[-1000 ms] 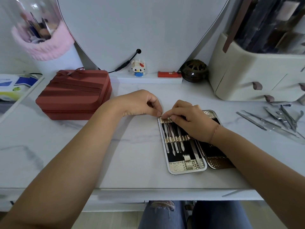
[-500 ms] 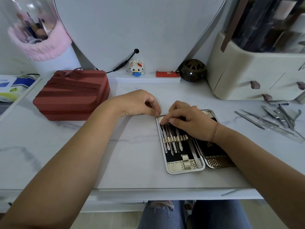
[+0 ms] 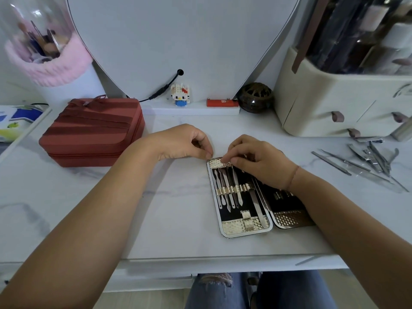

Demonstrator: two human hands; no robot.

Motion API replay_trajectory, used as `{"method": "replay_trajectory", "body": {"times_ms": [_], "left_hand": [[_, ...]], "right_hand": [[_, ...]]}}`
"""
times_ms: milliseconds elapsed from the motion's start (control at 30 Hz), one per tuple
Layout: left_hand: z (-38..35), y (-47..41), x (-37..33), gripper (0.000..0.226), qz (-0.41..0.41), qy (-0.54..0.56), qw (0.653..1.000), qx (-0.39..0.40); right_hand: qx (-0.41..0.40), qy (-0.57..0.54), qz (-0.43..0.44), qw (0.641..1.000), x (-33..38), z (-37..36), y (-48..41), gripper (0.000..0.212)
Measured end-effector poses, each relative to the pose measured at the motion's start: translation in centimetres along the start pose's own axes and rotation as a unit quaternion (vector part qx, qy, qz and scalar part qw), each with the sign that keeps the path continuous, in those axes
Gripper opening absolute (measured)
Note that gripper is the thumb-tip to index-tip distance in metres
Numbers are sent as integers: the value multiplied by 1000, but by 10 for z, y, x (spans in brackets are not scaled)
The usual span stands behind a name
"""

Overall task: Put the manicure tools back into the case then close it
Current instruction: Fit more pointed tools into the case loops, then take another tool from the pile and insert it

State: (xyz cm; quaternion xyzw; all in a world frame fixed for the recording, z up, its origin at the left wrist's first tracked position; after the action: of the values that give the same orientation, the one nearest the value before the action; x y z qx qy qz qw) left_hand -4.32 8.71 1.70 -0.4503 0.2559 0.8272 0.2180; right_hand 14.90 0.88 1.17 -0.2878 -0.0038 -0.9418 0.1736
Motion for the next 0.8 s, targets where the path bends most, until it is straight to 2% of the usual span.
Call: {"method": "replay_trajectory", "body": {"times_ms": [100, 233, 300, 367, 567, 800], "left_hand": [[-1, 0, 0, 11, -7, 5, 1000, 7], [-5, -1, -3, 7, -15, 1, 1000, -1], [-7, -2, -2, 4, -20, -7, 1000, -9], [-8, -3, -1, 3, -19, -16, 999, -23], [-9, -3, 0, 4, -11, -20, 999, -35], [-9, -3, -1, 4, -11, -20, 999, -34]], "right_hand": [[-73, -28, -28, 997, -14, 29, 12, 16], [-167, 106, -141, 970, -70, 72, 49, 8], [-163, 154, -215, 951, -95, 81, 67, 9], [-149, 188, -249, 938, -110, 85, 77, 12], [-131, 225, -262, 930, -125, 85, 76, 10], [-62, 204, -281, 936, -122, 88, 68, 13]]}}
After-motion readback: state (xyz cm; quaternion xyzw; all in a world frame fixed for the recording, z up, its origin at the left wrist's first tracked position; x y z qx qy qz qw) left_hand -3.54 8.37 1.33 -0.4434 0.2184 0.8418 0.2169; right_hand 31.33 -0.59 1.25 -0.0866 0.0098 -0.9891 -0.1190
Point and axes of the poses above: each hand's wrist, its own y-axis away from the middle knuckle, its own z-axis out of the back of the hand, x = y × z, the point moved 1 cm from there along -y, towards the middle knuckle, and after that the axes turned 10 degrees about y, right-handed, at the moved point
